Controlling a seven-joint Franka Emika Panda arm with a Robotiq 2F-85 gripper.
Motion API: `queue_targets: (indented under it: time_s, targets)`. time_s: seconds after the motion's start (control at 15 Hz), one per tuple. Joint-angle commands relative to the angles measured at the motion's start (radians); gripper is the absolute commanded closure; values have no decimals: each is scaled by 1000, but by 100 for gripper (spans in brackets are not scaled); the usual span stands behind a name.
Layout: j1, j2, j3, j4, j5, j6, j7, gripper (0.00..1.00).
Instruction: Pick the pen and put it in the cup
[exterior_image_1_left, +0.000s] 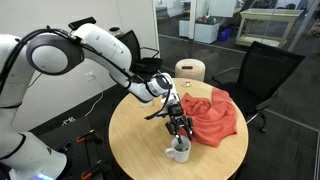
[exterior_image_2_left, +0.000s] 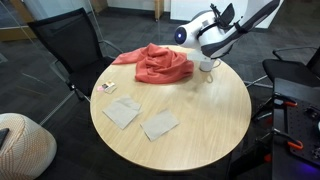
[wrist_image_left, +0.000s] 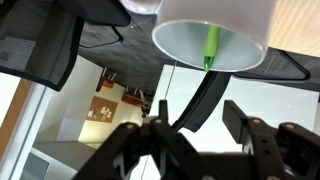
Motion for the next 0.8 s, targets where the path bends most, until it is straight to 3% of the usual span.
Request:
queue_targets:
  time_s: [0.0, 0.13, 0.73]
  targets:
    - [-10, -63, 4, -56, 15, 42, -1, 9]
    - [-8, -98, 3, -84, 11, 55, 9, 0]
    - [-4, -273, 12, -166, 14, 64, -3, 0]
